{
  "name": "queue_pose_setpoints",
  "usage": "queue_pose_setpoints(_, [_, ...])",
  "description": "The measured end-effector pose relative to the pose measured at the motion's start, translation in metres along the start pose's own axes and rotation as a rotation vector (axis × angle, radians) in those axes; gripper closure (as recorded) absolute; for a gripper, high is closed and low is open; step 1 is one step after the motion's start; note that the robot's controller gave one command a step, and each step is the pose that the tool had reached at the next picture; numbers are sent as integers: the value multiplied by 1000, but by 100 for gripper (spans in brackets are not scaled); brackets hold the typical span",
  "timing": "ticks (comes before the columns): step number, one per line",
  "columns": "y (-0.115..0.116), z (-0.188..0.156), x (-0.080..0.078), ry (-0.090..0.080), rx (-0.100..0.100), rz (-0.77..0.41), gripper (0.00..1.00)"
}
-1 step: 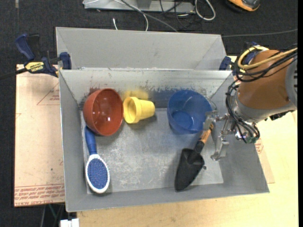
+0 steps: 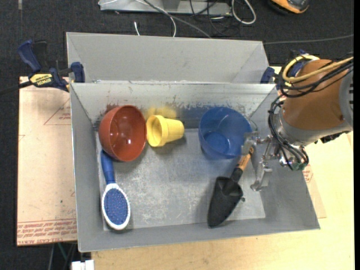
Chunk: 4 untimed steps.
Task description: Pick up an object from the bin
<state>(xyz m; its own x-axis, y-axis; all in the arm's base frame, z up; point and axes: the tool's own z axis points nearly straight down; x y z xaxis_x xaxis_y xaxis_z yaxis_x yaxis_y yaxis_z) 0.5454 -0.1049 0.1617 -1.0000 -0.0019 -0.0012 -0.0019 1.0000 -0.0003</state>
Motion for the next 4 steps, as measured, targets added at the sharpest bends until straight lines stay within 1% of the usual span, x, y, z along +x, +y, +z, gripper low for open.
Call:
queue_pose_setpoints(1, [31, 86, -2, 3, -2, -61, 0])
queue_pose_setpoints(2, [40, 81, -10, -12, 2, -123, 0])
queue_pose_setpoints(3, [44, 88, -6, -6, 0, -68, 0])
queue_pose_setpoints(4, [84, 91, 5, -14, -1, -55, 0])
